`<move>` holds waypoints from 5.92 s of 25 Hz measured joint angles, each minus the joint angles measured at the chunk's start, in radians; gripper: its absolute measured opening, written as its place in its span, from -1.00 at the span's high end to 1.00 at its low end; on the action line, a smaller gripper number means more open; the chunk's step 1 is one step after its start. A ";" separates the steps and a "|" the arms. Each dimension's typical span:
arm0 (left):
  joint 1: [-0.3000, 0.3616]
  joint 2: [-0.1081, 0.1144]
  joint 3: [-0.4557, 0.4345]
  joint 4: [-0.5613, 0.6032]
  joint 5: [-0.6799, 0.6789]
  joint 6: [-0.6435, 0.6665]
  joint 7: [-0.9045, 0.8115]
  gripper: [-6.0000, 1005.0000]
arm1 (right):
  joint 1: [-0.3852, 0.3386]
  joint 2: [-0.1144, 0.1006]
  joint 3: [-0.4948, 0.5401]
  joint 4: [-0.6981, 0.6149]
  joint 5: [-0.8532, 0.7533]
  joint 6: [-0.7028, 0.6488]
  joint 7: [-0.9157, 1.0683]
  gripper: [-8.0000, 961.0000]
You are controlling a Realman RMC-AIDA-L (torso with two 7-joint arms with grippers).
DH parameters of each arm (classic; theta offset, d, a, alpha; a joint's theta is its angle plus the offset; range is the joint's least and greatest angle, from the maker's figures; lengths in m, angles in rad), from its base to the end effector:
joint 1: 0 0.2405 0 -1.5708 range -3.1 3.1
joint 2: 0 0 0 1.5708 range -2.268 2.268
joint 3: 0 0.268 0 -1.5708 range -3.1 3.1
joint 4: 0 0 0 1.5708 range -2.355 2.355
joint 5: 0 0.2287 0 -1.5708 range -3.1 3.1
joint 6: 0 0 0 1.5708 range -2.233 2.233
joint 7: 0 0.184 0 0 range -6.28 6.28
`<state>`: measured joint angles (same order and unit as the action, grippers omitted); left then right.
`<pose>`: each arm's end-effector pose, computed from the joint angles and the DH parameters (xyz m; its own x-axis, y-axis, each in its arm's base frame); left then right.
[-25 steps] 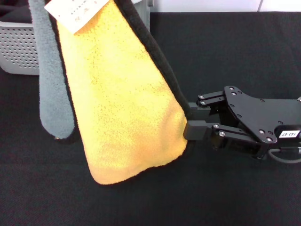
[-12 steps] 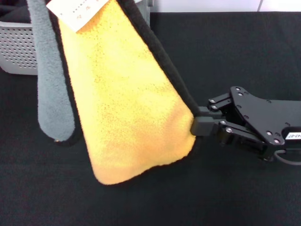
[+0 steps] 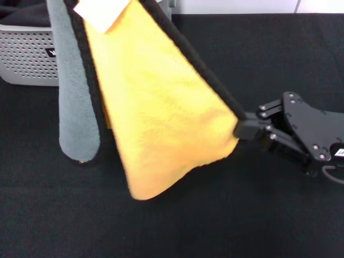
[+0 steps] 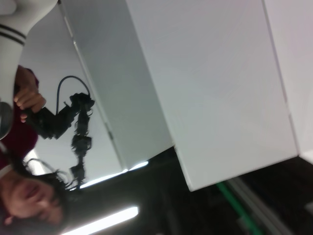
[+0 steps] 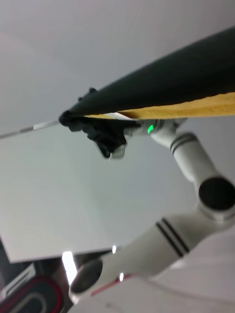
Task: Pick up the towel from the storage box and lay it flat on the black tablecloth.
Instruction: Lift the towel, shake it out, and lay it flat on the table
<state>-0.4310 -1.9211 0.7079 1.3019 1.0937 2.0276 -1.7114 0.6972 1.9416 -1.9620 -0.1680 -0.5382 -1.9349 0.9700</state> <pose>-0.1178 0.2931 0.1864 0.5231 -0.3154 0.7917 -0.1269 -0.9475 -0.2936 0.1669 0.3043 -0.0433 0.5029 -0.1731 -0.8468 -0.0183 -0.9817 0.1898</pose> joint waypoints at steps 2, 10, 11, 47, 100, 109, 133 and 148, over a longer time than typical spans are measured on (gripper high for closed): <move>0.007 0.003 0.004 -0.026 0.036 0.002 0.000 0.94 | -0.019 -0.017 0.011 -0.002 0.001 0.003 0.002 0.97; 0.086 0.119 0.259 -0.097 0.069 0.010 0.000 0.93 | -0.055 -0.083 0.052 -0.014 -0.012 -0.115 0.070 0.96; 0.097 0.142 0.305 -0.107 0.052 0.011 -0.001 0.93 | -0.053 -0.088 0.051 -0.014 -0.023 -0.141 0.079 0.96; 0.179 0.440 0.529 -0.103 0.060 0.022 -0.107 0.93 | -0.006 -0.044 0.083 -0.282 -0.194 -0.213 0.335 0.94; -0.176 0.080 0.037 -0.386 1.117 -0.237 -0.133 0.93 | 0.076 -0.031 0.248 -0.154 -0.394 0.633 0.321 0.90; -0.192 0.072 0.038 -0.444 1.132 -0.384 -0.138 0.93 | 0.195 -0.050 0.252 -0.155 -0.551 0.807 0.322 0.90; -0.183 0.048 0.033 -0.501 1.143 -0.440 -0.129 0.93 | 0.349 -0.006 0.254 -0.307 -1.164 1.004 0.372 0.88; -0.150 0.022 0.024 -0.501 1.131 -0.447 -0.110 0.93 | 0.335 0.026 0.255 -0.399 -1.321 1.038 0.364 0.87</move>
<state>-0.5808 -1.8991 0.7319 0.8014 2.2248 1.5802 -1.8214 1.0318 1.9671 -1.7073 -0.5671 -1.8592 -0.8966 1.3336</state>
